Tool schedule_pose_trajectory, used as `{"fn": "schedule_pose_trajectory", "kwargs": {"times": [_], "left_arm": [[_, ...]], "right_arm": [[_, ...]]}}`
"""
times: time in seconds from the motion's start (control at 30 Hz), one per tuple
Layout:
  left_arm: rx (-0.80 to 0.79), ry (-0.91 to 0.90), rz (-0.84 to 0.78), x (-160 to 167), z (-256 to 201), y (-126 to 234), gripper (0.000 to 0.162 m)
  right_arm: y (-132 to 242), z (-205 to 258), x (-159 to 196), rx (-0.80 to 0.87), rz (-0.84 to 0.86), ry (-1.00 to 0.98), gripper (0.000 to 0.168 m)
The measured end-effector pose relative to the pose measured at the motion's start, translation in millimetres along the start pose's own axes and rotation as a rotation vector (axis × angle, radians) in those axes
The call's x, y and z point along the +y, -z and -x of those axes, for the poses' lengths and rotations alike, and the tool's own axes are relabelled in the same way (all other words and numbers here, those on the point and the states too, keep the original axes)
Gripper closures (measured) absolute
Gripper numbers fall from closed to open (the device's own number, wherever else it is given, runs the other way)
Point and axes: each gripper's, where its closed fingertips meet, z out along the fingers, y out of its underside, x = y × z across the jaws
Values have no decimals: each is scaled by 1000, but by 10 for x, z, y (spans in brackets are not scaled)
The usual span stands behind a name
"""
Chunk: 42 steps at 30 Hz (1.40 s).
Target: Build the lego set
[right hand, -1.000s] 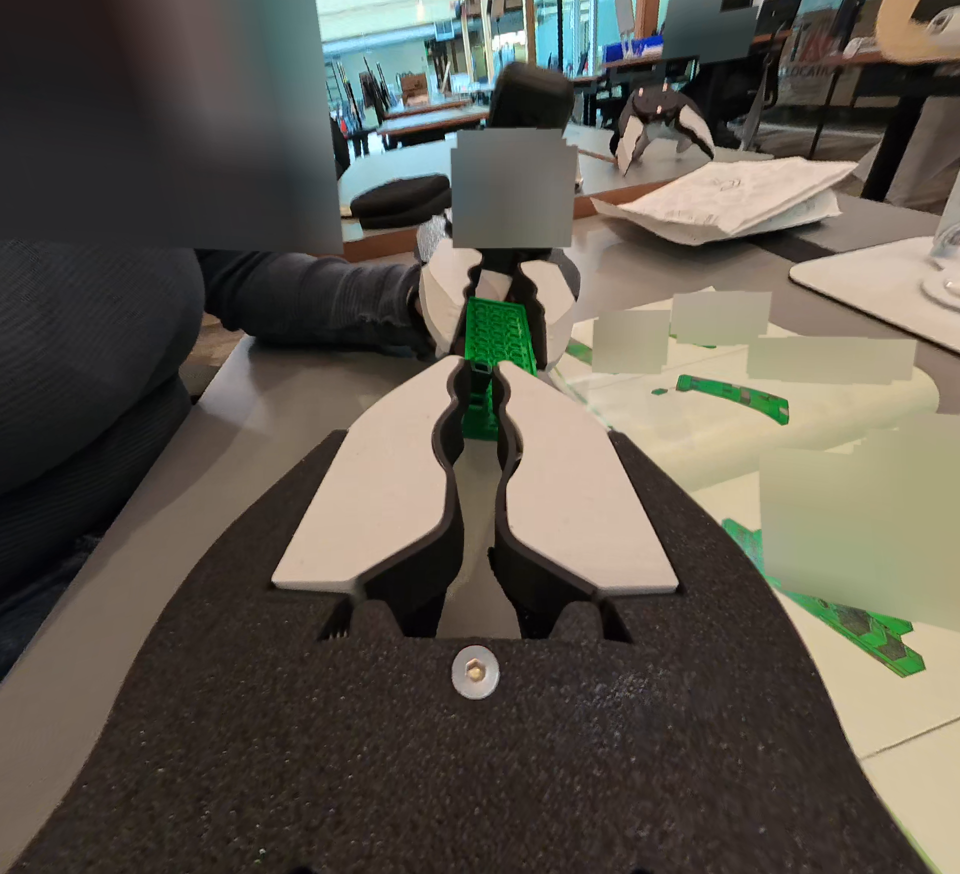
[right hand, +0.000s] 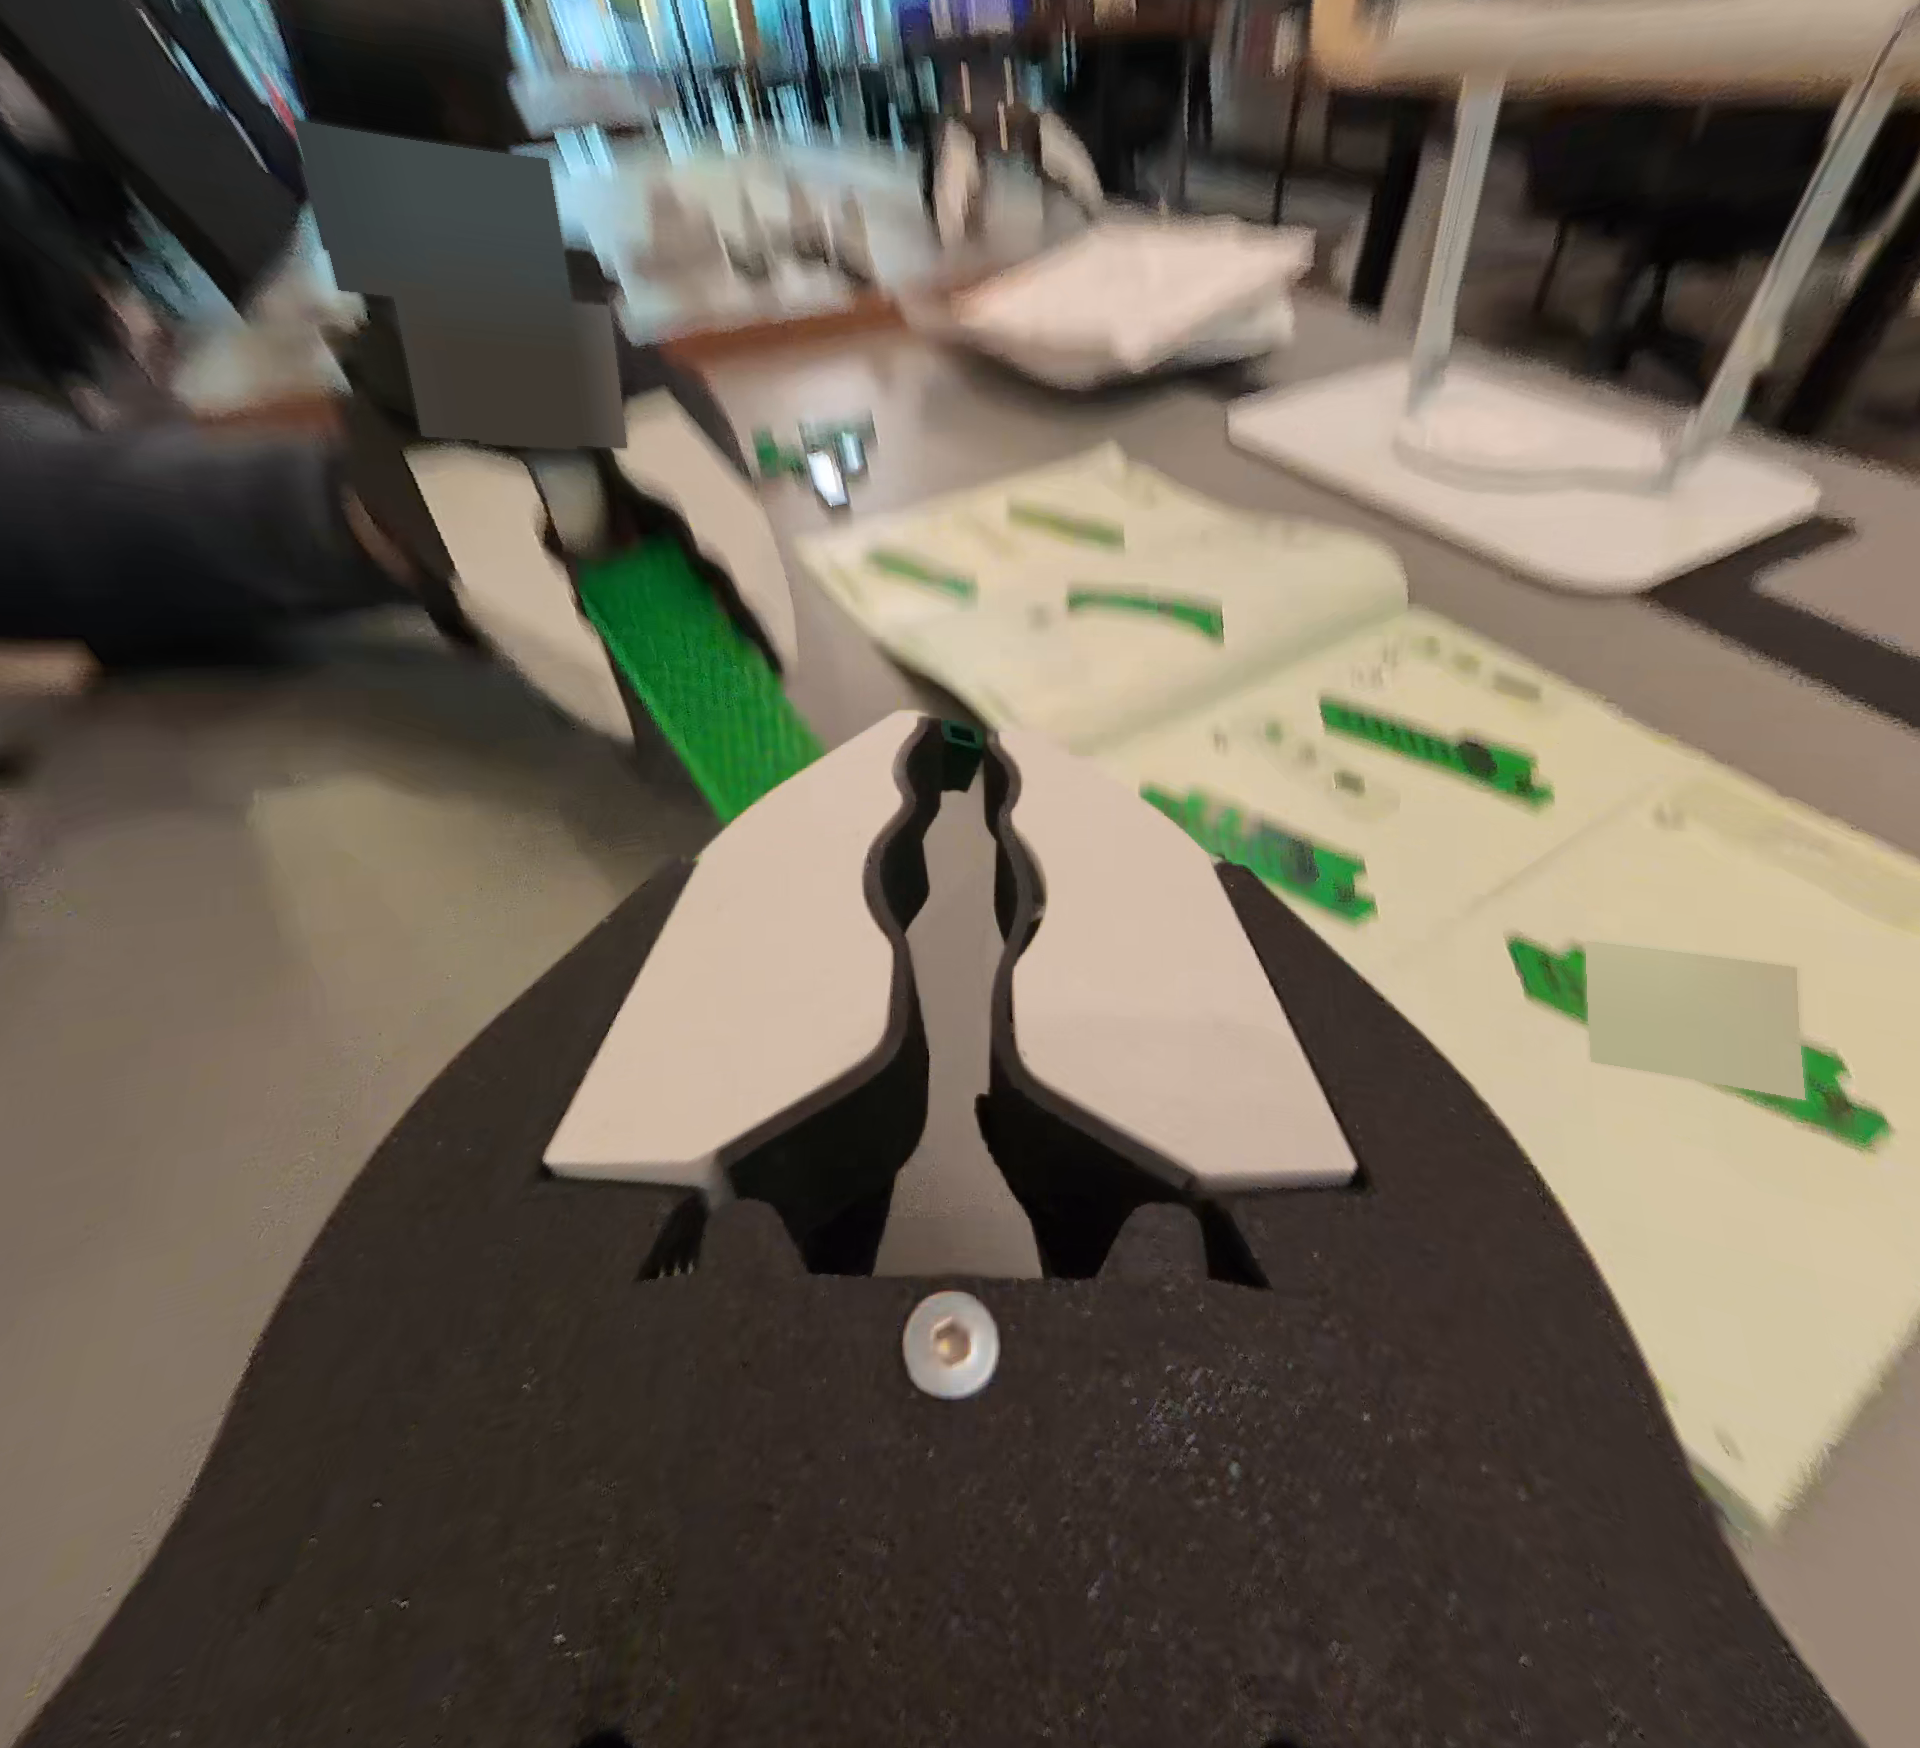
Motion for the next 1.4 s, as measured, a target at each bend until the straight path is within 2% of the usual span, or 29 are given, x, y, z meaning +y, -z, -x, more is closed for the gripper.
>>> {"fn": "schedule_pose_trajectory", "kwargs": {"times": [0.03,0.2,0.33,0.43,0.47,0.57,0.6,0.63,0.73,0.77,0.83,0.93,1.0,1.1,1.13,1.17,1.27,1.4], "left_arm": [[-14,7,-20,-23,32,49,122],[-43,24,-77,-81,136,218,122],[-19,72,-120,-142,136,247,122],[-28,99,-138,-159,148,255,122],[-41,115,-147,-169,167,267,122],[-50,193,-208,-247,212,323,122],[-40,221,-225,-270,215,335,122],[-23,246,-238,-290,209,342,122],[33,288,-252,-342,159,335,122],[55,293,-252,-358,130,328,122],[95,303,-255,-389,71,317,122],[159,305,-266,-432,-19,319,122],[188,302,-275,-451,-61,325,122],[194,277,-300,-485,-67,350,121],[191,259,-315,-505,-70,365,120],[180,236,-329,-530,-68,384,113],[-2,62,-279,-518,52,387,90],[-303,-418,-99,-495,127,372,92]], "right_arm": [[-13,-12,169,21,122,23,161],[-14,46,657,58,640,110,161],[-30,88,828,35,897,95,160],[-97,52,801,71,919,112,160],[-95,33,764,110,914,135,153],[-167,52,475,245,749,241,104],[-232,95,337,279,657,294,92],[-294,155,192,318,563,384,92],[-449,467,-145,420,343,772,119],[-481,537,-210,470,308,901,126],[-525,559,-224,558,332,1074,130],[-530,463,-222,656,377,1187,132],[-529,461,-235,674,388,1229,145],[-529,471,-250,685,399,1258,149],[-533,471,-250,686,394,1249,150],[-533,462,-245,687,397,1243,153],[-512,375,-205,707,439,1227,153],[-505,283,-135,715,499,1185,153]]}}
